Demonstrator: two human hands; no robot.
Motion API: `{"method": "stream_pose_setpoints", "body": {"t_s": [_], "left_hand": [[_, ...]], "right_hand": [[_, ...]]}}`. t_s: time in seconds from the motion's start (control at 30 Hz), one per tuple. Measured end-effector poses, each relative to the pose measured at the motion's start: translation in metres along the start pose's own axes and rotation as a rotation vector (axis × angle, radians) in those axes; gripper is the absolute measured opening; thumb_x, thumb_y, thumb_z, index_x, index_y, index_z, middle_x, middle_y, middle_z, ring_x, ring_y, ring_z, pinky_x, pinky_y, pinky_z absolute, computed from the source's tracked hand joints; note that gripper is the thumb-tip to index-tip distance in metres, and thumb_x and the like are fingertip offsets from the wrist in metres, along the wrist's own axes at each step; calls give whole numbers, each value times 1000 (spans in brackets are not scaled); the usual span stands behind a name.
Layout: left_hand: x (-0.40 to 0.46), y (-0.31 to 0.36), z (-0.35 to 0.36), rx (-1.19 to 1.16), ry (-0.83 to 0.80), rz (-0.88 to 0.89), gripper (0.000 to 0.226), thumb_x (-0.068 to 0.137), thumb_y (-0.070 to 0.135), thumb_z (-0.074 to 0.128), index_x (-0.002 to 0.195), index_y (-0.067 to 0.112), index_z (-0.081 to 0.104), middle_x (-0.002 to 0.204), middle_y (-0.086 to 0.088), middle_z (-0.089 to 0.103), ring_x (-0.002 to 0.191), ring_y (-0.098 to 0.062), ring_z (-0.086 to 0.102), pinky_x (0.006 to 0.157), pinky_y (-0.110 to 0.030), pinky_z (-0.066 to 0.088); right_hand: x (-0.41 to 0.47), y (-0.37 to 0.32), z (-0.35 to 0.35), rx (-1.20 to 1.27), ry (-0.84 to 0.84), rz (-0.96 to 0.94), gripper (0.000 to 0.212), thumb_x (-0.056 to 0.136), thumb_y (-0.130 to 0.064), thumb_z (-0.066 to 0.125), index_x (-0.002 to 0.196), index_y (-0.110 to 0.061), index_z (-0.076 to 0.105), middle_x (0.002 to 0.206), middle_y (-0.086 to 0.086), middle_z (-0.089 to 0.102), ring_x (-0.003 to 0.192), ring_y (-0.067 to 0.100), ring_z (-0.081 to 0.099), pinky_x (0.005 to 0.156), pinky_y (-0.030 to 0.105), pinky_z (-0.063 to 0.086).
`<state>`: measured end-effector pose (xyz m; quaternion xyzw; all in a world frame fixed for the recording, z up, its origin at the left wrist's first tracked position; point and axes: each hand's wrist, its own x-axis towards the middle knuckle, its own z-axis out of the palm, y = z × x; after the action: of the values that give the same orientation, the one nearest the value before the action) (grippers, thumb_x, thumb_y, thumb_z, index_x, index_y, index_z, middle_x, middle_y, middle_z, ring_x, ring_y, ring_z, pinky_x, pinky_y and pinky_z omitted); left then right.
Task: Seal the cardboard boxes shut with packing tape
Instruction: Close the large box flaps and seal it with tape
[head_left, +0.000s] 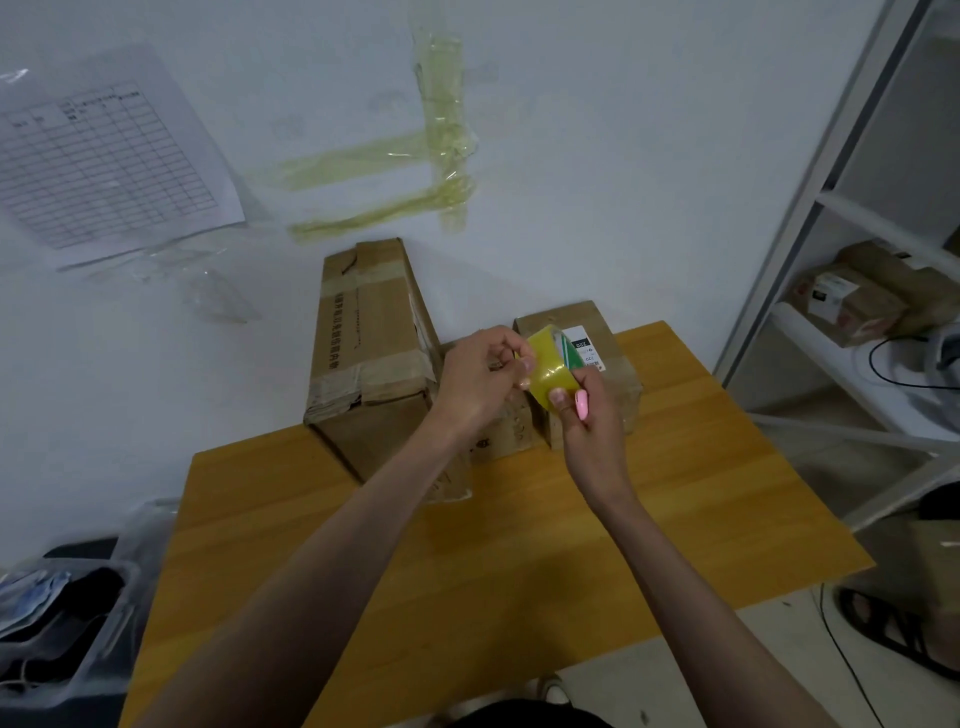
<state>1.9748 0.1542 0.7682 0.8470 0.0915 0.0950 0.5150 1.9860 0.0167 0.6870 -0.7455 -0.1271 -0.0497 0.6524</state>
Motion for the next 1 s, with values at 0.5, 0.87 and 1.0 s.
{"method": "stream_pose_setpoints", "body": {"t_s": [0.5,0.87,1.0], "left_hand": [[1,7,10,356,100,61,29,82,19,82,77,25,55,92,12,46,80,-3,50,66,-20,40],[8,-2,10,313,84,59,6,84,23,82,86,18,79,86,8,69,81,-6,64,71,-19,47],[8,-6,6,186,69,12,4,86,17,80,84,16,76,85,3,73,82,-8,68,75,-21,52]], "right_hand": [[-1,4,-3,21,-22,25,8,102,-24,55,101,-16,55,97,2,58,88,18,54,67,26,43],[2,1,-7,23,-17,102,9,102,-22,54,105,-13,56,102,3,59,96,21,56,74,38,49],[3,-1,-8,53,-50,158,12,102,-21,55,110,-13,58,107,2,61,95,14,56,80,37,51]]}}
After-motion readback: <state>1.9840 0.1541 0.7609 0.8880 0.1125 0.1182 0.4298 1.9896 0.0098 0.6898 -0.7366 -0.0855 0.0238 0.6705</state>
